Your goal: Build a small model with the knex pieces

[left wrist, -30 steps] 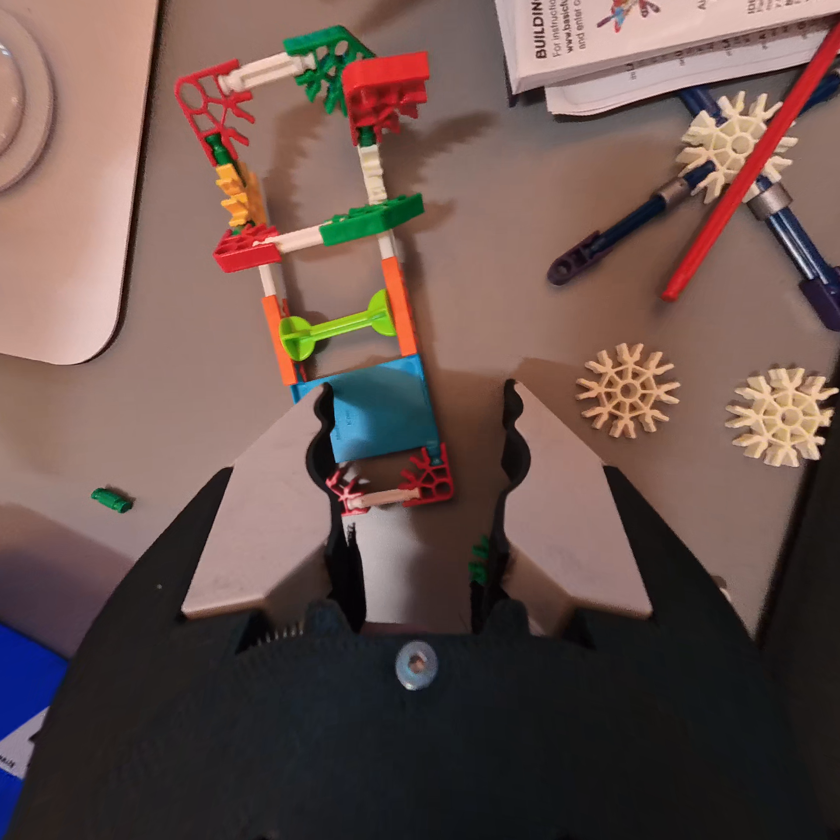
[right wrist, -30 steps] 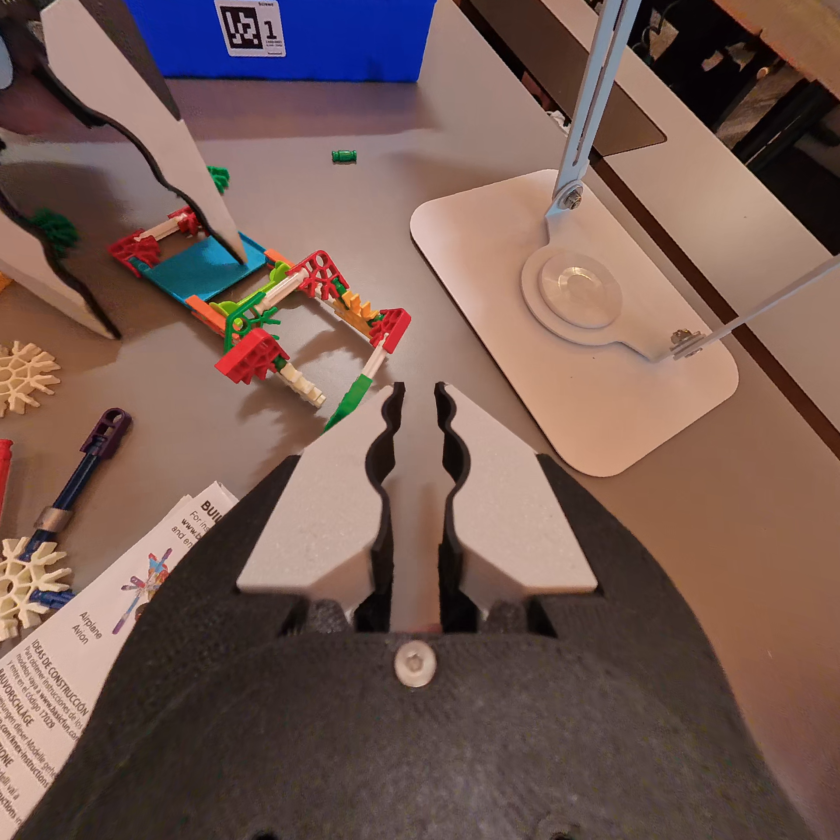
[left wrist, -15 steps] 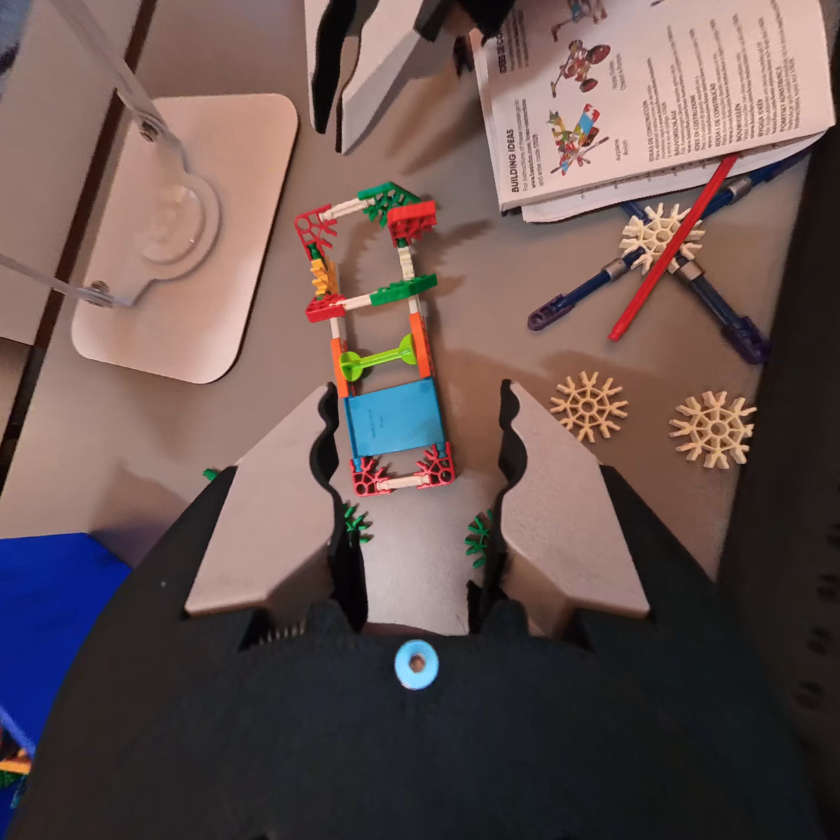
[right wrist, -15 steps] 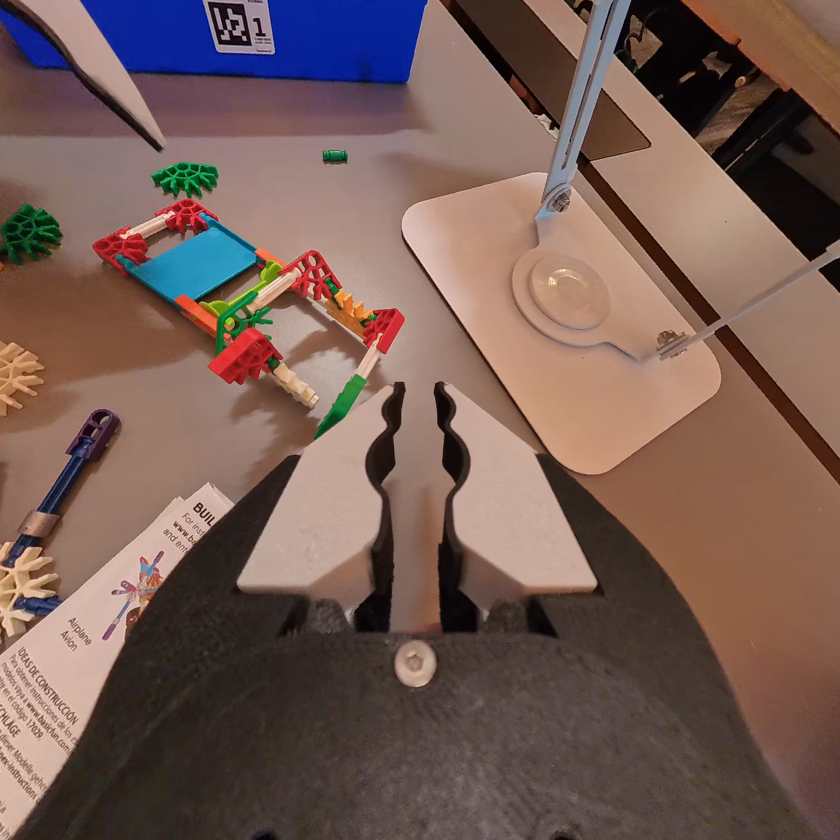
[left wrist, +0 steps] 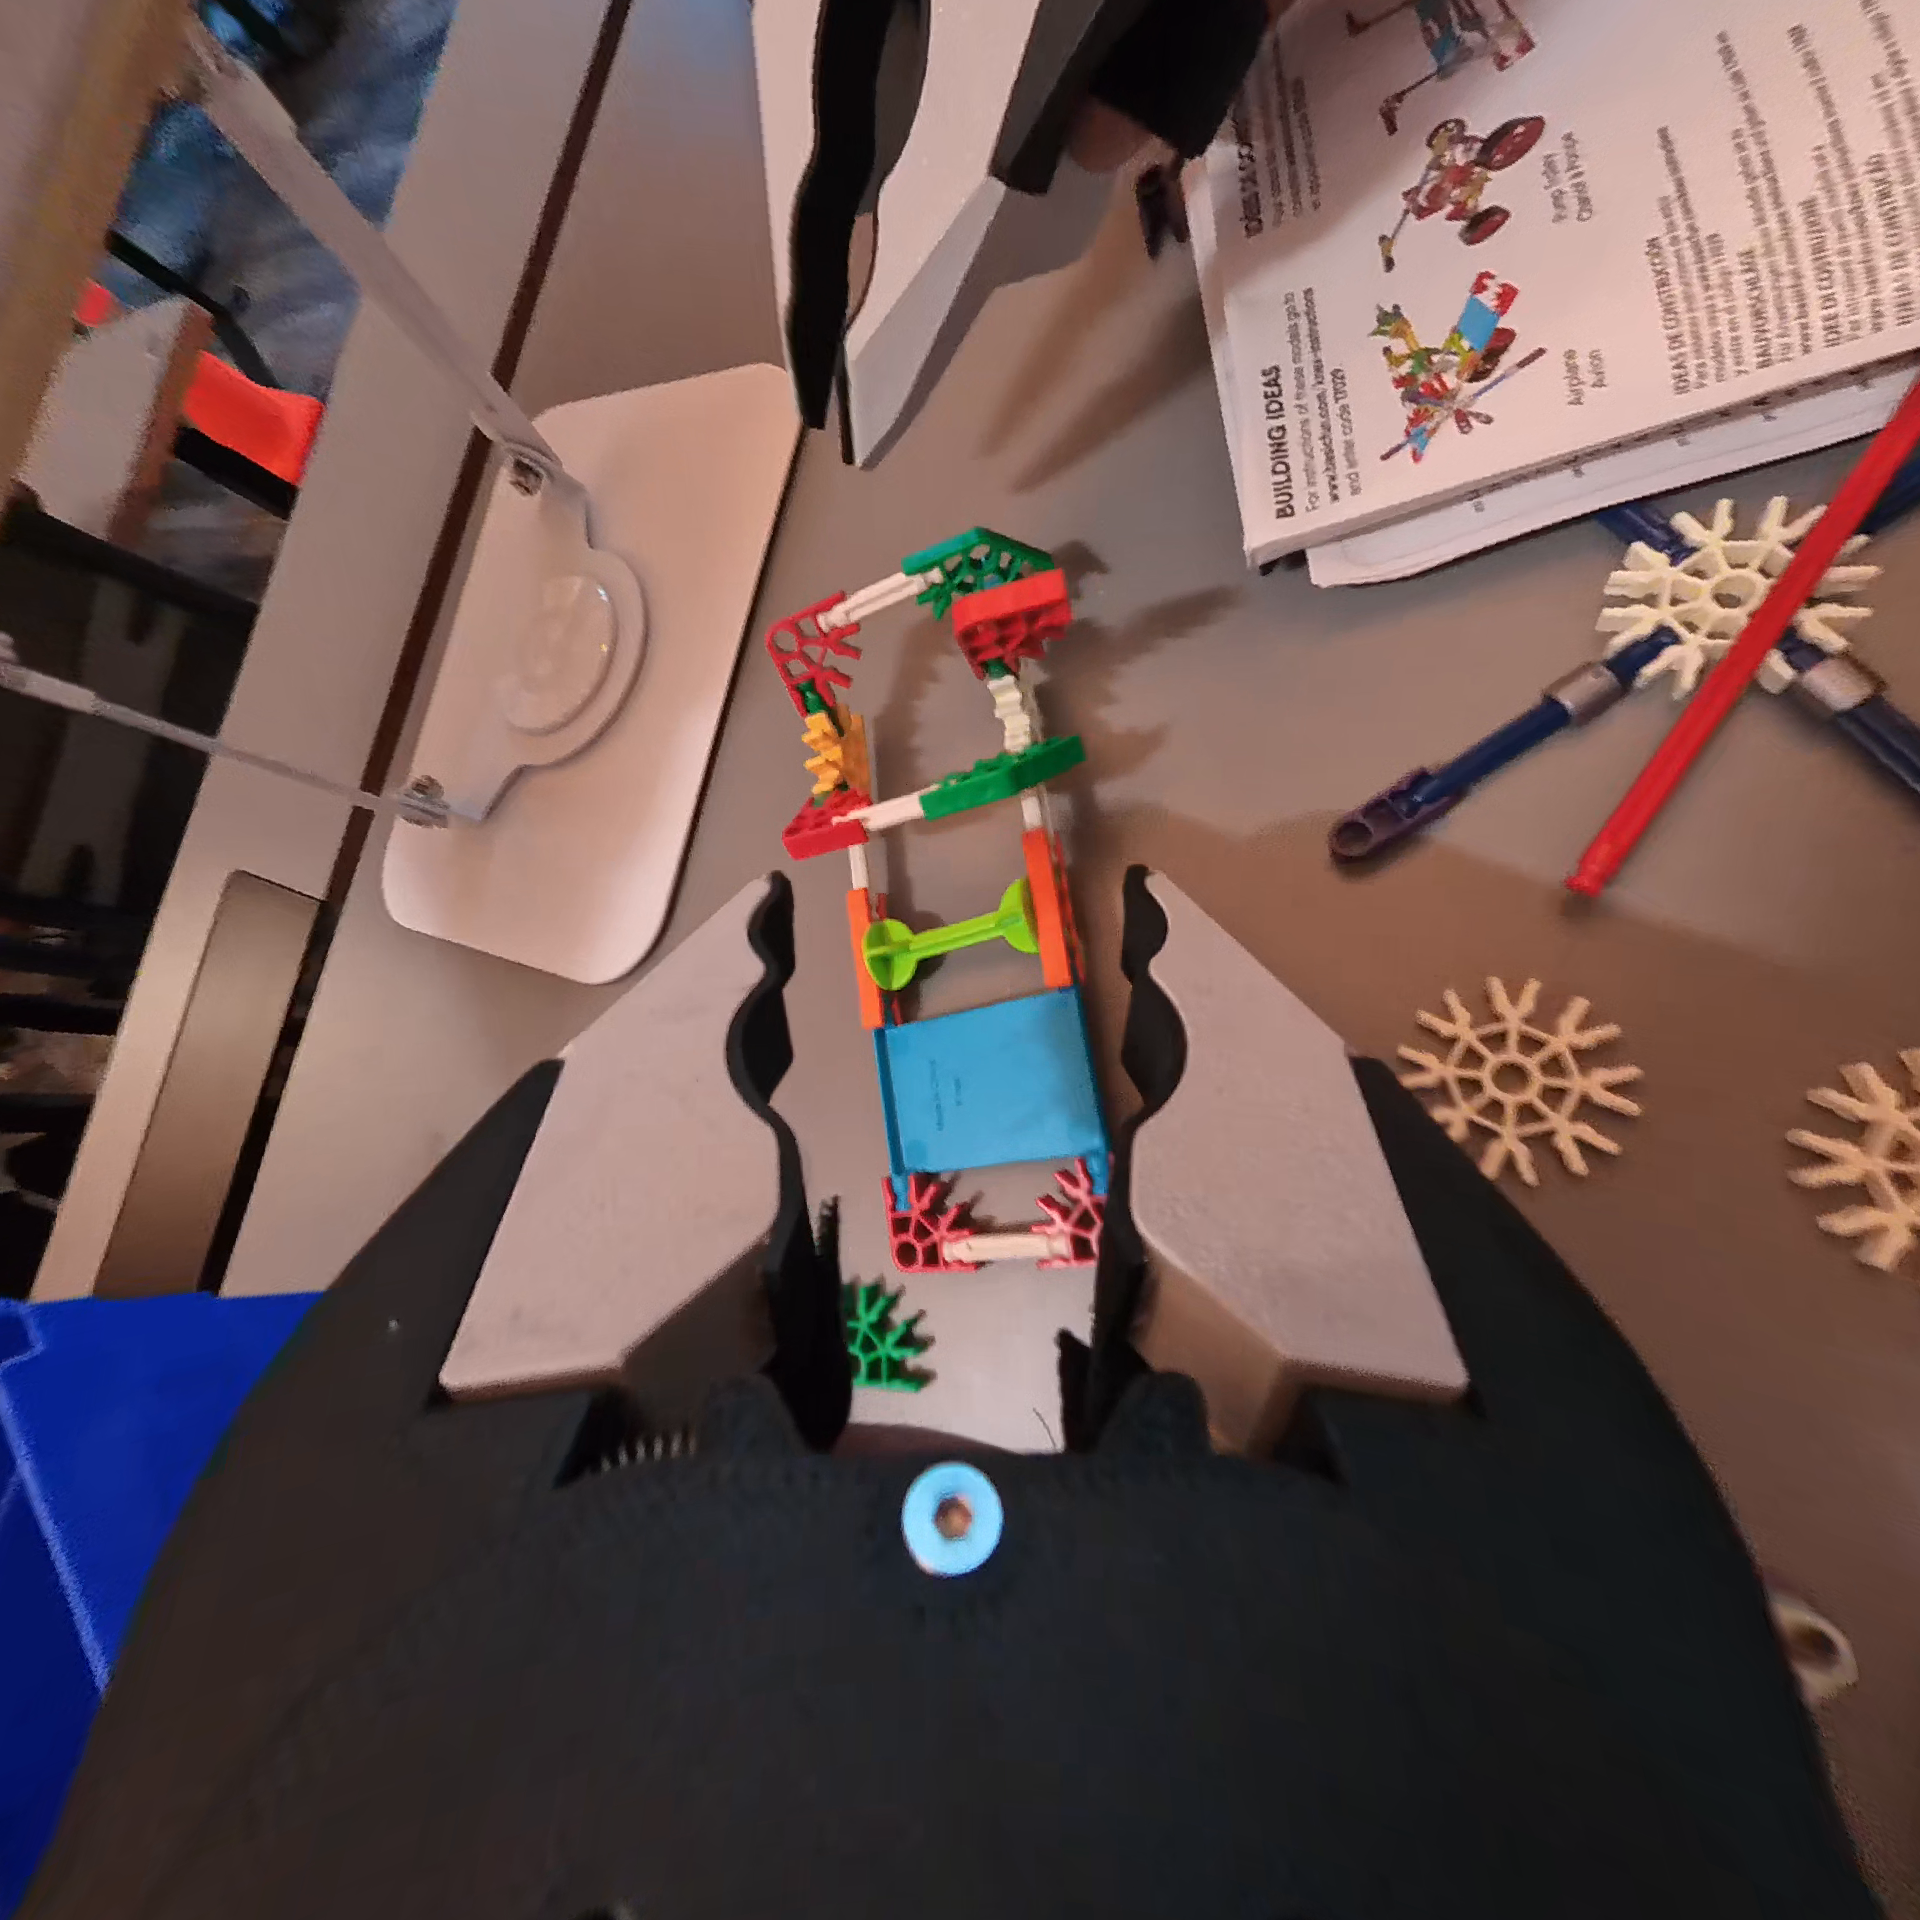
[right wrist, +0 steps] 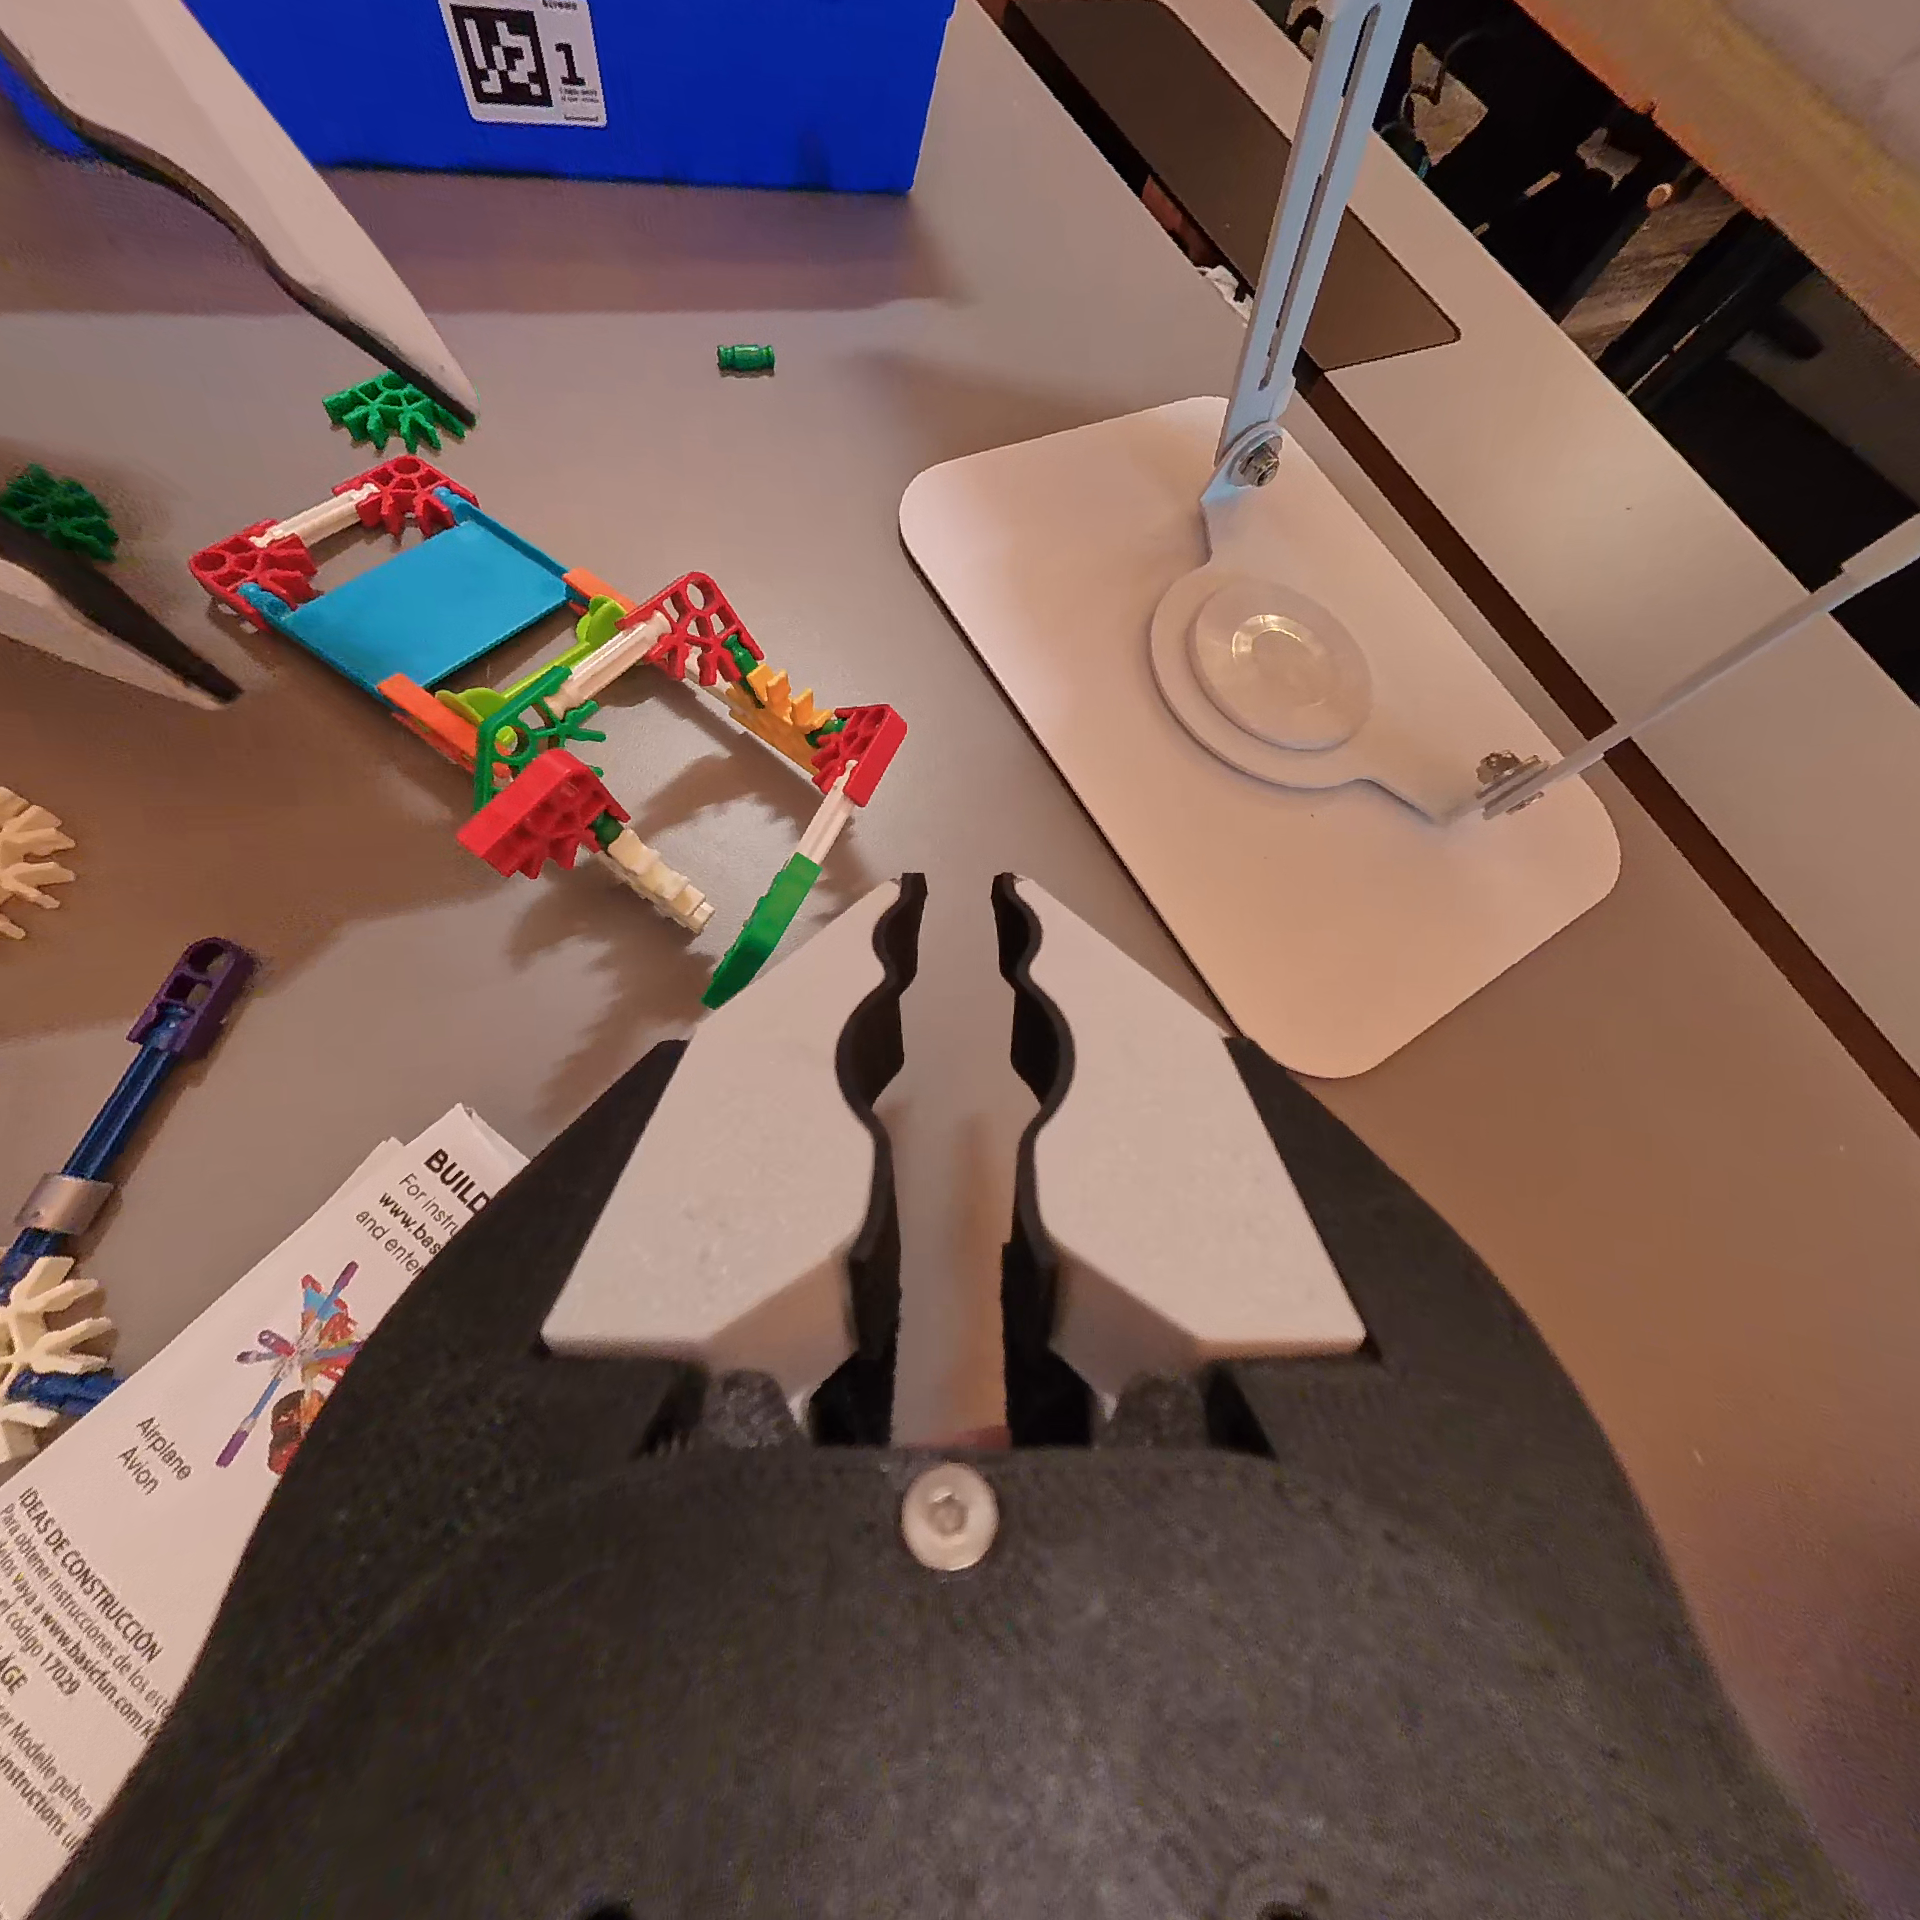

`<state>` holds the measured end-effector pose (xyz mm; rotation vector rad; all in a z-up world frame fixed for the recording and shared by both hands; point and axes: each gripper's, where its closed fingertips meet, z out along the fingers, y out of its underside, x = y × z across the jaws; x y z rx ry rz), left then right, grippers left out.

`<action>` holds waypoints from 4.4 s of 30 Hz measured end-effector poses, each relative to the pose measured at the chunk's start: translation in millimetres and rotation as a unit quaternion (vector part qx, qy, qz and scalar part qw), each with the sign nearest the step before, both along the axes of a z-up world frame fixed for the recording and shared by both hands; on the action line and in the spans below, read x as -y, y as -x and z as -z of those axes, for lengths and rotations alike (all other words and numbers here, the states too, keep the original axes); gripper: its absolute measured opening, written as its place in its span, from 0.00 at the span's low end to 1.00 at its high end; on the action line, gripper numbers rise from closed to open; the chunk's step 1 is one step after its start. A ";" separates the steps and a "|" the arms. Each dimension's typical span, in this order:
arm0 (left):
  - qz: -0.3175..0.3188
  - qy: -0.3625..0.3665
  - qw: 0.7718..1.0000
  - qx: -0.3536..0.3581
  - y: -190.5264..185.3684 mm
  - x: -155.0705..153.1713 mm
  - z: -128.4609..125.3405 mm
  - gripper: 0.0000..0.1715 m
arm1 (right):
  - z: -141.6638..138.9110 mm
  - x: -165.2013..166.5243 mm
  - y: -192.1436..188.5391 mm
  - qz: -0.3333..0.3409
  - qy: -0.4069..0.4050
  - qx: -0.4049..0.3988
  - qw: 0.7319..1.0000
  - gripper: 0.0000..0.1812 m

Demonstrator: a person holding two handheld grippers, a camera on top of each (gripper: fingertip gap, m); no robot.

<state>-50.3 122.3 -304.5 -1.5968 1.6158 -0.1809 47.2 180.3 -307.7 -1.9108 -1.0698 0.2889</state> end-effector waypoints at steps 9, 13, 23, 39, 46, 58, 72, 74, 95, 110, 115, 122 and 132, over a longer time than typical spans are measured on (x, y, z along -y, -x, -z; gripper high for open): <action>0.044 -0.136 0.989 -0.042 -20.7 -9.4 17.2 0.24 | 0.8 0.1 1.2 -0.003 0.001 0.000 1.000 0.07; 0.048 -0.152 0.986 -0.047 -23.8 -12.7 21.1 0.21 | -1.5 1.5 2.5 -0.005 0.000 -0.001 1.000 0.07; 0.065 -0.209 0.974 -0.049 -29.8 -12.2 22.1 0.10 | -1.3 16.5 14.8 -0.044 0.036 -0.027 0.998 0.07; 0.084 -0.141 0.982 -0.093 -34.6 -9.2 22.0 0.08 | 30.1 21.7 18.9 -0.055 0.065 0.030 0.996 0.08; 0.109 -0.089 0.983 -0.118 -39.5 -2.5 21.0 0.05 | 34.5 18.3 18.8 -0.049 0.060 0.037 0.996 0.06; 0.120 -0.022 0.988 -0.097 -48.2 6.7 21.7 0.05 | 29.5 13.6 16.6 -0.043 0.064 0.008 0.997 0.05; 0.127 0.071 0.986 -0.076 -53.9 5.1 19.2 0.05 | 29.6 11.6 13.1 -0.043 0.060 0.011 0.997 0.05; 0.128 0.065 0.987 -0.071 -54.4 4.2 19.2 0.06 | 29.7 11.2 12.9 -0.042 0.060 0.011 0.997 0.05; 0.131 -0.035 0.987 -0.091 -55.8 -3.1 24.1 0.05 | 28.1 9.9 11.3 -0.041 0.060 0.007 0.997 0.05; 0.089 -0.167 0.981 -0.045 -54.1 -9.8 15.2 0.05 | 21.5 7.4 9.9 -0.028 0.081 -0.032 0.996 0.04; 0.052 -0.227 0.972 -0.037 -49.4 -17.8 11.9 0.05 | 20.6 5.5 6.7 -0.013 0.098 -0.046 0.994 0.03; -0.002 -0.292 0.956 -0.018 -45.4 -30.8 -0.6 0.04 | 17.4 -0.1 -0.8 0.020 0.125 -0.080 0.989 0.03; -0.008 -0.267 0.963 -0.021 -39.4 -32.9 4.7 0.01 | 12.5 -0.7 -2.3 0.027 0.183 -0.160 0.970 0.03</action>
